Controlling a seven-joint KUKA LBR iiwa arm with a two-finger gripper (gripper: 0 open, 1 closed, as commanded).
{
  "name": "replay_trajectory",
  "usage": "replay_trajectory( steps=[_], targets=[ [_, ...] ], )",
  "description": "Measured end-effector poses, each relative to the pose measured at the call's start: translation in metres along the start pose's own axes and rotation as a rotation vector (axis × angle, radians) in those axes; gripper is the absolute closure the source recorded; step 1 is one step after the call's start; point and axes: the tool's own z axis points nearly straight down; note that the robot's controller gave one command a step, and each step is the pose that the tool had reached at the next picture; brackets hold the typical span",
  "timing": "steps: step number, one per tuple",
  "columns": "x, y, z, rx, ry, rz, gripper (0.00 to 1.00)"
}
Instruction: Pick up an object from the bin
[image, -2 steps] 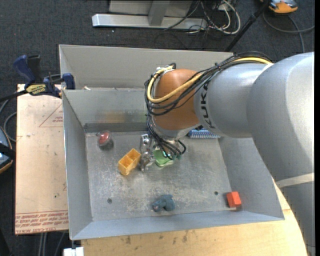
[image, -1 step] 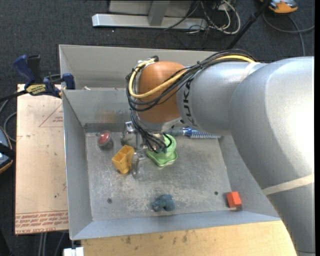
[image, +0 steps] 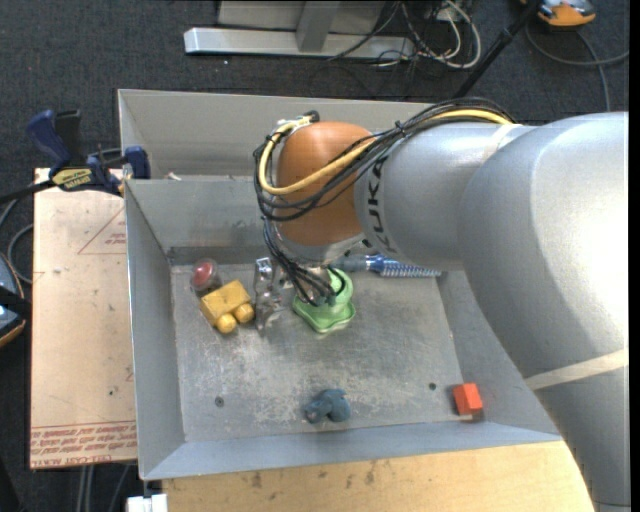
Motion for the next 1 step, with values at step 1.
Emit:
replay_trajectory(
  steps=[1],
  targets=[
    [-0.0280, -0.0248, -0.0682, 0.003, -0.011, 0.036, 1.00]
  ],
)
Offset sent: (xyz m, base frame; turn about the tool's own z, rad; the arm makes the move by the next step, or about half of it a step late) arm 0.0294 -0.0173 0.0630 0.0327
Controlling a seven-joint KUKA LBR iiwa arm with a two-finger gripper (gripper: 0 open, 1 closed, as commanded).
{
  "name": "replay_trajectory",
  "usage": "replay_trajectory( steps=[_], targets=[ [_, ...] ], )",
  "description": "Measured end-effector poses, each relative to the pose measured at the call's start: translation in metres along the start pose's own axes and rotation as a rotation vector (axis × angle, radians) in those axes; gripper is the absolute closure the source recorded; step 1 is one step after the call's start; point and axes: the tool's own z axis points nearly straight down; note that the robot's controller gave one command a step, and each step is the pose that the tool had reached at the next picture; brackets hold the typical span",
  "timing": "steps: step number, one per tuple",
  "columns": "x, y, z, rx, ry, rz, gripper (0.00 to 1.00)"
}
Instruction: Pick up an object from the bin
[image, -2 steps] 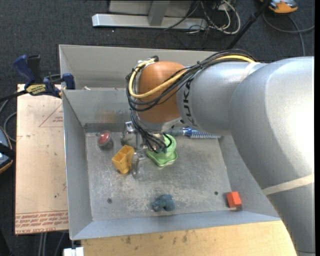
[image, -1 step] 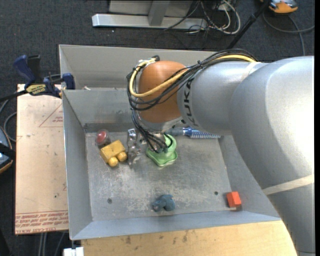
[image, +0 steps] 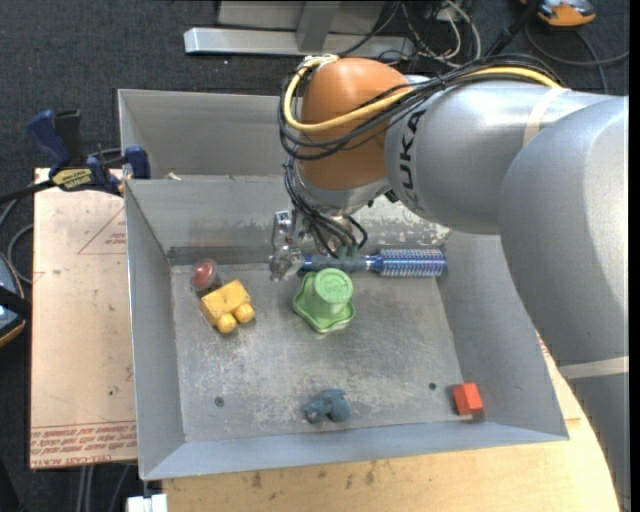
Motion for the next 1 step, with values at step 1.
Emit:
replay_trajectory(
  steps=[1],
  targets=[
    [0.0027, 0.0014, 0.0051, -0.001, 0.009, -0.002, 0.00]
  ],
)
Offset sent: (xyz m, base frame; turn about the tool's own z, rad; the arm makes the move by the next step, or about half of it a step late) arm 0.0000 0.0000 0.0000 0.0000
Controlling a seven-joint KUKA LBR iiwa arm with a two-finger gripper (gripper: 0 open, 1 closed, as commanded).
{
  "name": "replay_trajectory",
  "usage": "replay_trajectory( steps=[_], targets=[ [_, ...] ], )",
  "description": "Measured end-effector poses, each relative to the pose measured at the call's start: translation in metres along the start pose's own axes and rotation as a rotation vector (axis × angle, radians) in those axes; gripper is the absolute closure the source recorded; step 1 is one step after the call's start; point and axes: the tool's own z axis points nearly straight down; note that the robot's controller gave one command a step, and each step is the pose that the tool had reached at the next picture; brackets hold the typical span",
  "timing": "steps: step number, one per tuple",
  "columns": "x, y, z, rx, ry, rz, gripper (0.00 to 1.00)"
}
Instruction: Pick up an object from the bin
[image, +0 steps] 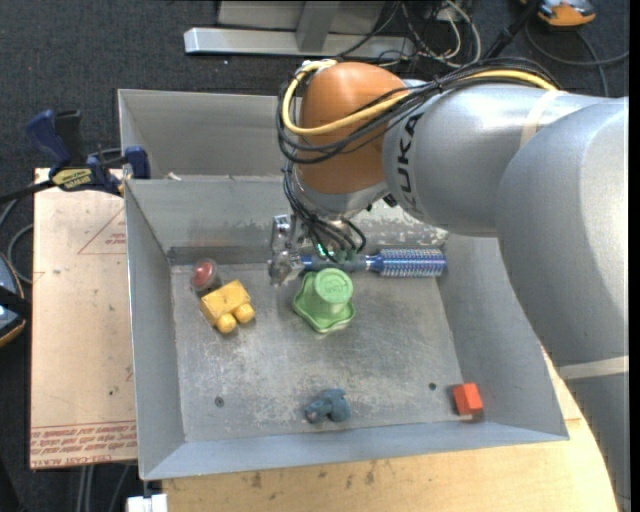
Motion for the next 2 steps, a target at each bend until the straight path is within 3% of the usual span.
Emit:
replay_trajectory(
  steps=[1, 2],
  targets=[
    [0.0089, 0.0496, 0.0672, 0.001, 0.000, -0.257, 0.00],
    [0.0083, 0.0491, 0.0651, -0.001, 0.000, -0.253, 1.00]
  ],
)
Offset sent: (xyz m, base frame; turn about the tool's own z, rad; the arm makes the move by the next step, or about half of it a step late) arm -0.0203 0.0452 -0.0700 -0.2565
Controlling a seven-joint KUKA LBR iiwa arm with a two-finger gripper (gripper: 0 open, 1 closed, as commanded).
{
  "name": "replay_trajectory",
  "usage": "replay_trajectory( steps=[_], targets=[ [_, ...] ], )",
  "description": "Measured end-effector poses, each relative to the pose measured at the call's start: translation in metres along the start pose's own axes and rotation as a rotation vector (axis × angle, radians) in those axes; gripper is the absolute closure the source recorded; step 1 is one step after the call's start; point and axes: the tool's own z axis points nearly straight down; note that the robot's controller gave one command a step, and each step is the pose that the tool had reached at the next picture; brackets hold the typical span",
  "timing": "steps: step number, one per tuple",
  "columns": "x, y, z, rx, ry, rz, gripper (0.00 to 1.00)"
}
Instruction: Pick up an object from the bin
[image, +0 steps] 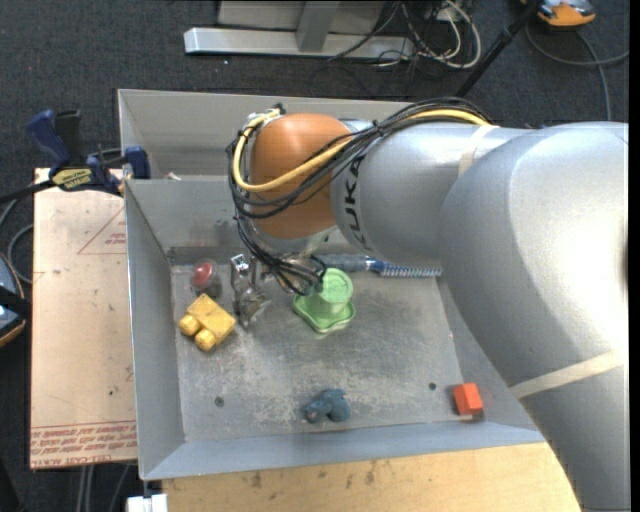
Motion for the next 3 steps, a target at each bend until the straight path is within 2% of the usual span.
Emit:
replay_trajectory(
  steps=[1, 2, 3],
  targets=[
    [-0.024, 0.048, 0.002, 0.006, -0.010, -0.498, 1.00],
    [-0.024, 0.048, 0.002, 0.005, -0.010, -0.496, 0.00],
    [0.014, 0.081, 0.003, 0.006, -0.010, -1.175, 0.00]
  ],
)
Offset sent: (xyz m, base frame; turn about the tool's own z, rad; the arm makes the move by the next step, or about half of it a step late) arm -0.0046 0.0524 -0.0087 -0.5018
